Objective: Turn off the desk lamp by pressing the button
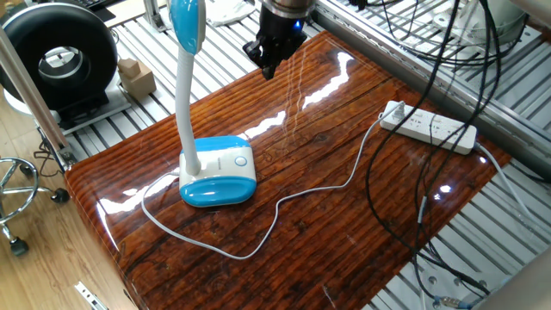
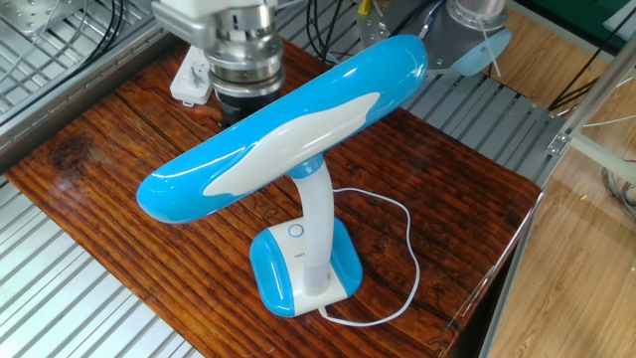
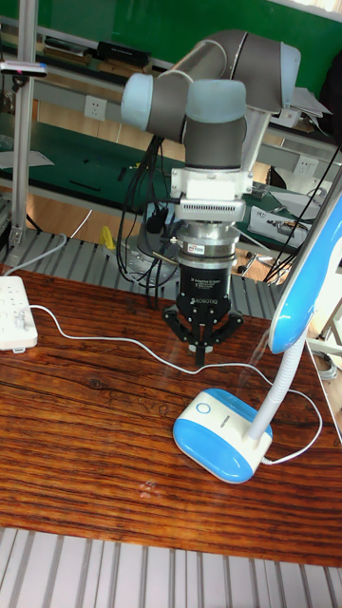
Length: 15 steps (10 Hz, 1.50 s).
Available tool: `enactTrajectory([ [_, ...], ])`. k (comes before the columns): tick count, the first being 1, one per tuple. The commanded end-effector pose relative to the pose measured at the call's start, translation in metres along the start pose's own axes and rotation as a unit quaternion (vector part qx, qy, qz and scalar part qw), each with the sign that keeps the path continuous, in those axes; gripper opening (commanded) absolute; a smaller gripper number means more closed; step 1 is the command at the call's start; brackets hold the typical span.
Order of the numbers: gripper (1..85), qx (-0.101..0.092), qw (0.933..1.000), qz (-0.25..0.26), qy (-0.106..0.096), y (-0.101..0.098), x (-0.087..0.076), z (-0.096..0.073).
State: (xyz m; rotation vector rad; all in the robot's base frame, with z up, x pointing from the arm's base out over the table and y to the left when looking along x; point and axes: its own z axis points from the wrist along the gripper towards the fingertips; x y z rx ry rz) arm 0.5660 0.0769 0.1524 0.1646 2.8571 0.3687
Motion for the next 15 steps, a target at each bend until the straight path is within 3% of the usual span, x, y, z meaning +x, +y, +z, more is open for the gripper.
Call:
enactTrajectory([
  [1,1.3,-0.02,0.9997,0.009,-0.015,0.006,0.001,0.015],
  [3,1.3,-0.034,0.9992,0.012,-0.017,0.015,0.002,0.021],
  [6,1.3,0.007,0.9996,-0.021,-0.017,-0.005,0.008,0.032],
  [10,1.3,0.01,0.9999,-0.001,-0.012,-0.006,0.013,0.034],
  [11,1.3,0.024,0.9997,-0.006,0.001,-0.011,0.021,0.034],
  [12,1.3,0.047,0.998,-0.013,0.039,-0.021,0.04,0.028],
  [14,1.3,0.072,0.9951,-0.017,0.066,-0.03,0.051,0.021],
  [15,1.3,0.072,0.9947,-0.016,0.072,-0.029,0.054,0.021],
])
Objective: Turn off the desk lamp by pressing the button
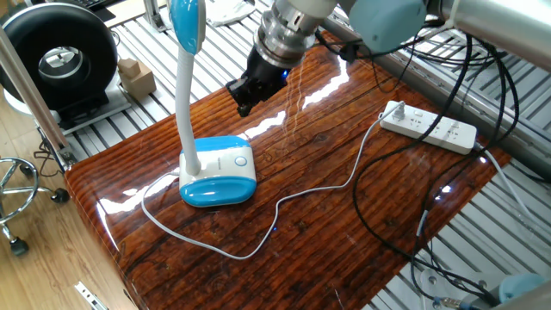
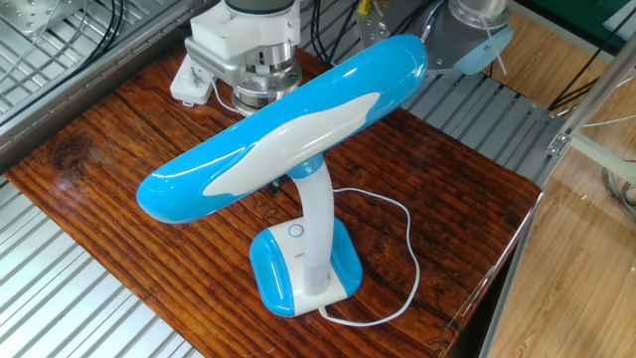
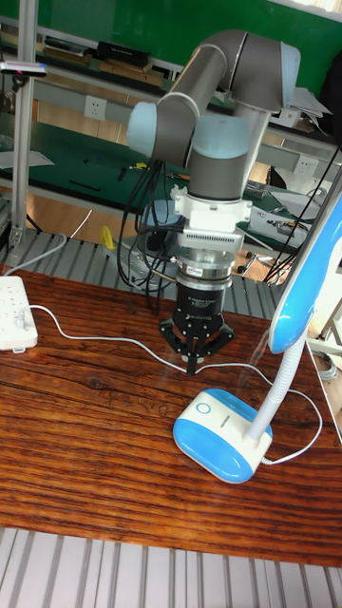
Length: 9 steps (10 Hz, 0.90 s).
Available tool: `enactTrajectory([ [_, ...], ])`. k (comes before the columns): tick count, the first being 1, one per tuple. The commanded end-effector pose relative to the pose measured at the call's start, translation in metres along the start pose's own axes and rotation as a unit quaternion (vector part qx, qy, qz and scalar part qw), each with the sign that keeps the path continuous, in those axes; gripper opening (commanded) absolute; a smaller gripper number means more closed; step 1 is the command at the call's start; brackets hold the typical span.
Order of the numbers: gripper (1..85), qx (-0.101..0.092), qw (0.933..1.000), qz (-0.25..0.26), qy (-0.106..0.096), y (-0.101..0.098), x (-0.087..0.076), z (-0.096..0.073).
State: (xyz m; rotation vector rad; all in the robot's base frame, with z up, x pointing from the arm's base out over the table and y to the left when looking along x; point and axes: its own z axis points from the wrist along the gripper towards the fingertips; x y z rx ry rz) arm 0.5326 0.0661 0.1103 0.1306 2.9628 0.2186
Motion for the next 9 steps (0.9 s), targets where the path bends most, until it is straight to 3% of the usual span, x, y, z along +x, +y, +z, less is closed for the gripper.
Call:
enactTrajectory([
  [1,1.3,0.017,0.9995,0.0,0.027,-0.005,0.013,-0.005],
  [3,1.3,0.016,0.9996,0.0,0.023,-0.004,0.011,-0.005],
  [4,1.3,0.009,0.9999,0.003,0.008,0.0,0.002,-0.005],
  [6,1.3,0.016,0.9995,0.0,-0.029,-0.004,-0.017,-0.005],
  [7,1.3,0.016,0.9993,0.004,-0.032,-0.004,-0.019,-0.005],
  [8,1.3,0.014,0.9997,0.005,-0.02,-0.003,-0.012,-0.005],
  [9,1.3,0.008,0.9995,-0.013,-0.026,0.0,-0.016,-0.005],
])
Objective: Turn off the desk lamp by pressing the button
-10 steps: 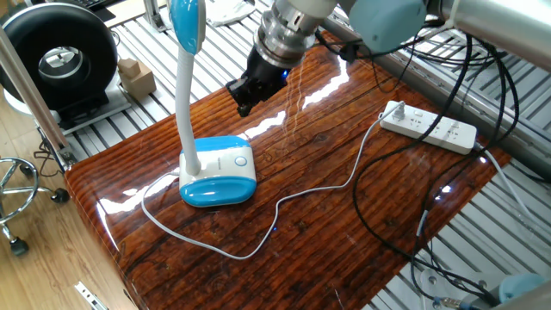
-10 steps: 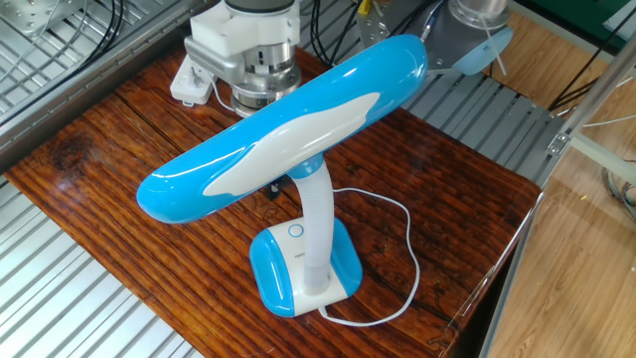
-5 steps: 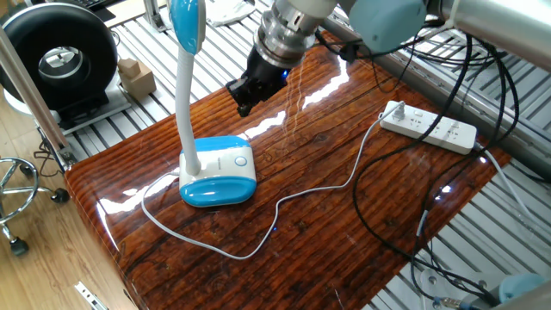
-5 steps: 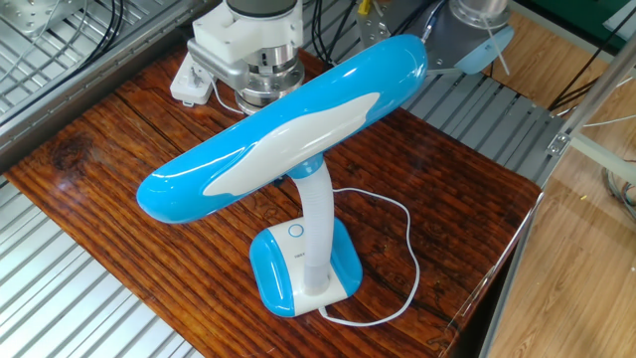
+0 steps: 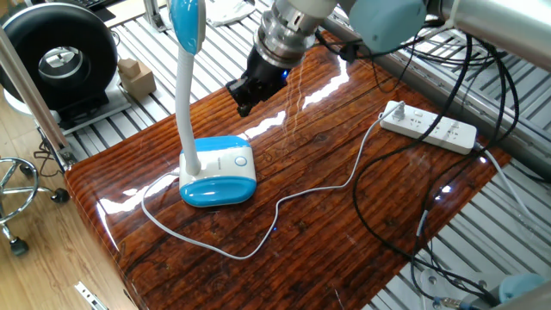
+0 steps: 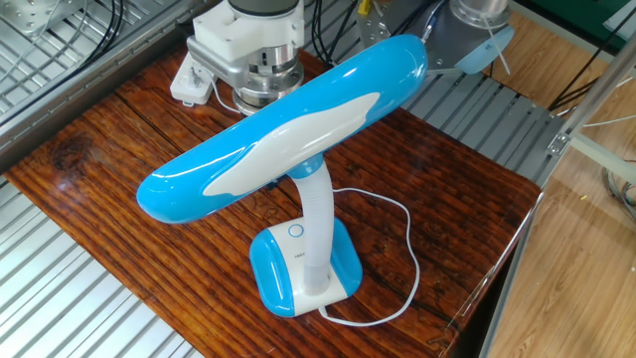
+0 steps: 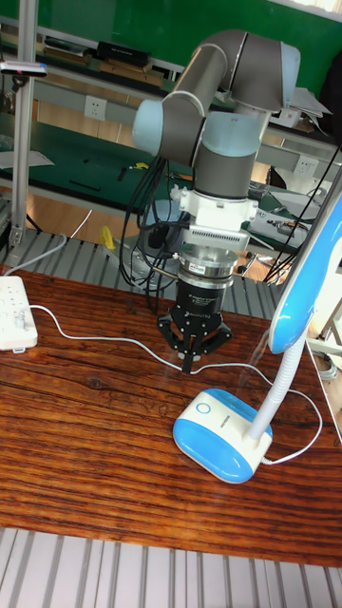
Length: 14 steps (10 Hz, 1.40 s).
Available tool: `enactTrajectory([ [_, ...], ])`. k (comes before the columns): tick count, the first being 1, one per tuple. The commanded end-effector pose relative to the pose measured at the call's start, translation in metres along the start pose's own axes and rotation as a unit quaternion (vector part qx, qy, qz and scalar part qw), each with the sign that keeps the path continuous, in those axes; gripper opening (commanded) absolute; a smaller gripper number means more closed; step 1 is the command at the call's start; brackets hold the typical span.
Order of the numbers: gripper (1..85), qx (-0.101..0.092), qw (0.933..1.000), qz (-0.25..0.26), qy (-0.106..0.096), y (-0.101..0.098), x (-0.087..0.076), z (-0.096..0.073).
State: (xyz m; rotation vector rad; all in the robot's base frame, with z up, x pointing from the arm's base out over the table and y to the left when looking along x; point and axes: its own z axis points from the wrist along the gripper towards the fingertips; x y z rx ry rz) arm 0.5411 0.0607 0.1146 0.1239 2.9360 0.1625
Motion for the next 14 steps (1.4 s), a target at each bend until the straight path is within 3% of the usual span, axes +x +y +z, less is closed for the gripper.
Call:
enactTrajectory([
  [1,1.3,-0.031,0.9994,-0.016,-0.004,0.016,-0.003,-0.002],
  [2,1.3,-0.057,0.9983,-0.01,0.005,0.029,0.002,-0.003],
  [3,1.3,-0.063,0.998,-0.004,0.006,0.032,0.003,-0.004],
  [5,1.3,-0.039,0.9991,-0.013,0.006,0.02,0.003,-0.002],
  [7,1.3,-0.044,0.9988,-0.01,0.016,0.023,0.008,-0.002],
  [9,1.3,-0.049,0.9987,-0.001,0.012,0.028,0.007,0.005],
  [11,1.3,-0.033,0.9993,0.015,0.004,0.025,0.006,0.023],
  [14,1.3,-0.037,0.999,0.026,-0.001,0.038,0.005,0.034],
])
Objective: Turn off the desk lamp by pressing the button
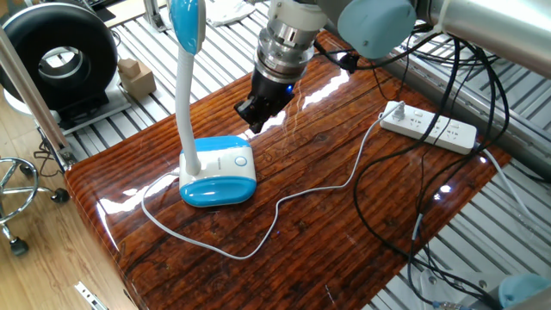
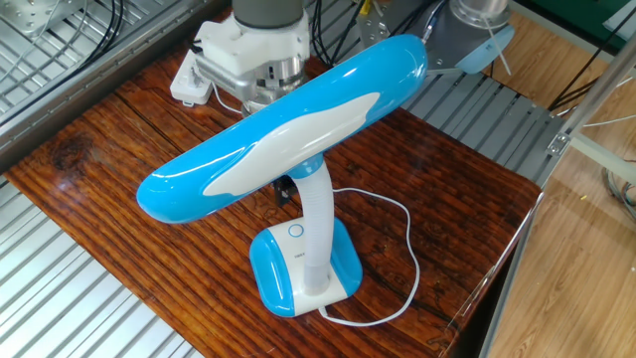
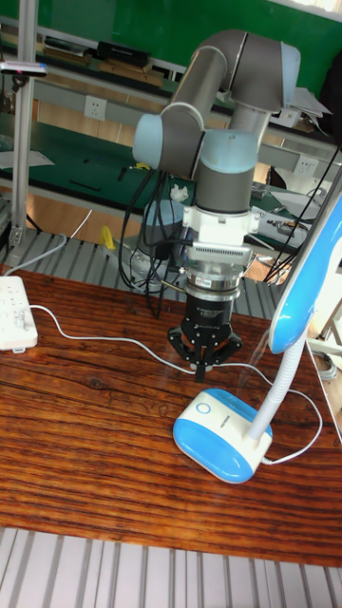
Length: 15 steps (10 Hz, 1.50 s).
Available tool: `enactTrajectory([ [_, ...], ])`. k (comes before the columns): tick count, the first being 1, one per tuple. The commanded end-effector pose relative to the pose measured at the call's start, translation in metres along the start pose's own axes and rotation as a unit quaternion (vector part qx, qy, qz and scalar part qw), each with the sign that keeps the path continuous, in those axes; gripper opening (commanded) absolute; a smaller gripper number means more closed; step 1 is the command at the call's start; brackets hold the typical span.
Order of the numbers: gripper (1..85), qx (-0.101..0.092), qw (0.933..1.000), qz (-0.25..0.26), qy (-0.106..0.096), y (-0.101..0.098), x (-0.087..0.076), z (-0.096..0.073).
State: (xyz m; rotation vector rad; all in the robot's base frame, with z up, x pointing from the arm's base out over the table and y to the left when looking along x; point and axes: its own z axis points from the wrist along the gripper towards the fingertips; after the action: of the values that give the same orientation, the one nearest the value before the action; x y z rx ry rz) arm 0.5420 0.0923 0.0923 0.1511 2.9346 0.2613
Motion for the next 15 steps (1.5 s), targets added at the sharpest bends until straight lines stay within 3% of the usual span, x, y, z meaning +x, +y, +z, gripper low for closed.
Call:
enactTrajectory([
  [1,1.3,-0.011,0.9998,0.015,-0.001,0.011,0.0,0.011],
  [4,1.3,-0.004,0.9998,-0.002,0.017,0.005,0.012,0.025],
  [6,1.3,0.0,0.9999,-0.007,0.013,0.0,0.012,0.033],
  [11,1.3,-0.012,0.9998,0.0,0.013,0.012,0.012,0.039],
  [15,1.3,-0.006,1.0,-0.004,0.004,0.012,0.005,0.048],
])
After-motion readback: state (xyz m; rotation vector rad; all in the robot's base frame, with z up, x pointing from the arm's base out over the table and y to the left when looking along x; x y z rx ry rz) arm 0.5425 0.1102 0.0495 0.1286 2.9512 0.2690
